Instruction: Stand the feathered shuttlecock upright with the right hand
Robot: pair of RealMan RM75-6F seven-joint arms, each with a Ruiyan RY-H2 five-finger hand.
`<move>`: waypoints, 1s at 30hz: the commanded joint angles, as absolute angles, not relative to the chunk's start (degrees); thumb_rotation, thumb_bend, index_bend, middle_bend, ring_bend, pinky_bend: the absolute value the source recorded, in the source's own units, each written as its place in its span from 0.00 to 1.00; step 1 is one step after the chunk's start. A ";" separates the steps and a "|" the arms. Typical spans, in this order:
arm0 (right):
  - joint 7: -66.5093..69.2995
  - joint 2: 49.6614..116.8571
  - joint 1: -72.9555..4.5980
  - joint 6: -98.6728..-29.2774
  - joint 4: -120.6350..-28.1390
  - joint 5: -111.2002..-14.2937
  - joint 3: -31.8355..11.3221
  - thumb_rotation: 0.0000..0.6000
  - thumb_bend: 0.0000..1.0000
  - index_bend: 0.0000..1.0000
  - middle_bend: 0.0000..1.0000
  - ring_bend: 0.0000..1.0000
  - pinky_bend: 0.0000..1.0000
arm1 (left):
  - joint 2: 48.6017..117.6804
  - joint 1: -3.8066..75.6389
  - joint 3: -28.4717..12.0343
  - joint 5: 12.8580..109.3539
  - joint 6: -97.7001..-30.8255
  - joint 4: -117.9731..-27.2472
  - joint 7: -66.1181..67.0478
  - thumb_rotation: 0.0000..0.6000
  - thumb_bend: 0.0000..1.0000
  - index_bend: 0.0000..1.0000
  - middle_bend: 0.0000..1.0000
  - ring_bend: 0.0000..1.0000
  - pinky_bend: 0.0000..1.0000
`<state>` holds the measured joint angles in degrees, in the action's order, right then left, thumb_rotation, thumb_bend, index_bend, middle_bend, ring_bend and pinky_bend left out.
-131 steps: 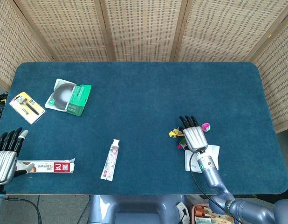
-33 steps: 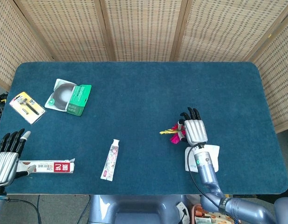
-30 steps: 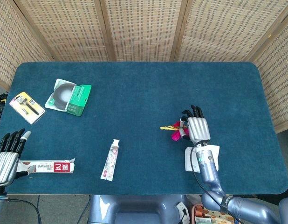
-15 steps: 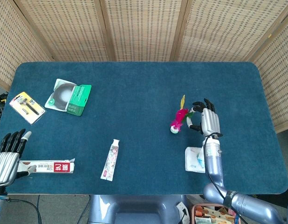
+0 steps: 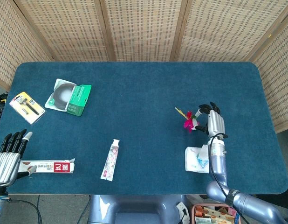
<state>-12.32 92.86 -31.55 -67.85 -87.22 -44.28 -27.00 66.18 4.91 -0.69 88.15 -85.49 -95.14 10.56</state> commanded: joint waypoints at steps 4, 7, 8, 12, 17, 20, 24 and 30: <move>-11.15 93.20 -31.07 -67.75 -85.48 -44.59 -25.66 1.00 0.40 0.66 0.25 0.00 0.00 | 66.20 4.91 -0.66 88.25 -85.52 -95.12 10.56 1.00 0.01 0.00 0.00 0.00 0.00; -10.30 93.35 -30.89 -68.44 -84.69 -45.96 -25.25 1.00 0.40 0.66 0.25 0.00 0.00 | 66.24 4.91 -0.63 88.34 -85.56 -95.12 10.67 1.00 0.01 0.00 0.00 0.00 0.00; -10.01 93.34 -30.85 -68.53 -84.63 -46.22 -25.24 1.00 0.40 0.65 0.24 0.00 0.00 | 66.26 4.92 -0.63 88.36 -85.56 -95.11 10.71 1.00 0.01 0.00 0.00 0.00 0.00; -9.28 93.10 -30.77 -68.97 -84.75 -47.36 -25.18 1.00 0.39 0.57 0.17 0.00 0.00 | 66.28 4.92 -0.59 88.34 -85.50 -95.17 10.83 1.00 0.01 0.00 0.00 0.00 0.00; -9.27 93.18 -30.74 -70.63 -84.18 -49.09 -25.01 1.00 0.39 0.48 0.12 0.00 0.00 | 66.20 4.87 -0.59 88.43 -85.63 -95.23 10.72 1.00 0.01 0.00 0.00 0.00 0.00; -9.71 92.99 -30.77 -71.12 -84.00 -49.57 -24.90 1.00 0.39 0.47 0.11 0.00 0.00 | 66.17 4.83 -0.60 88.45 -85.74 -95.23 10.66 1.00 0.01 0.00 0.00 0.00 0.00; -10.89 92.55 -30.89 -71.86 -84.09 -49.81 -24.96 1.00 0.39 0.44 0.10 0.00 0.00 | 66.12 4.81 -0.67 88.33 -85.77 -95.26 10.61 1.00 0.01 0.00 0.00 0.00 0.00; -11.92 91.69 -30.58 -72.51 -84.23 -50.04 -24.68 1.00 0.39 0.34 0.02 0.00 0.00 | 66.10 4.73 -0.67 88.39 -85.93 -95.28 10.58 1.00 0.01 0.00 0.00 0.00 0.00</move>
<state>-11.87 91.80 -30.65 -72.39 -84.18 -49.93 -24.70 66.09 4.73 -0.68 88.38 -85.93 -95.28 10.58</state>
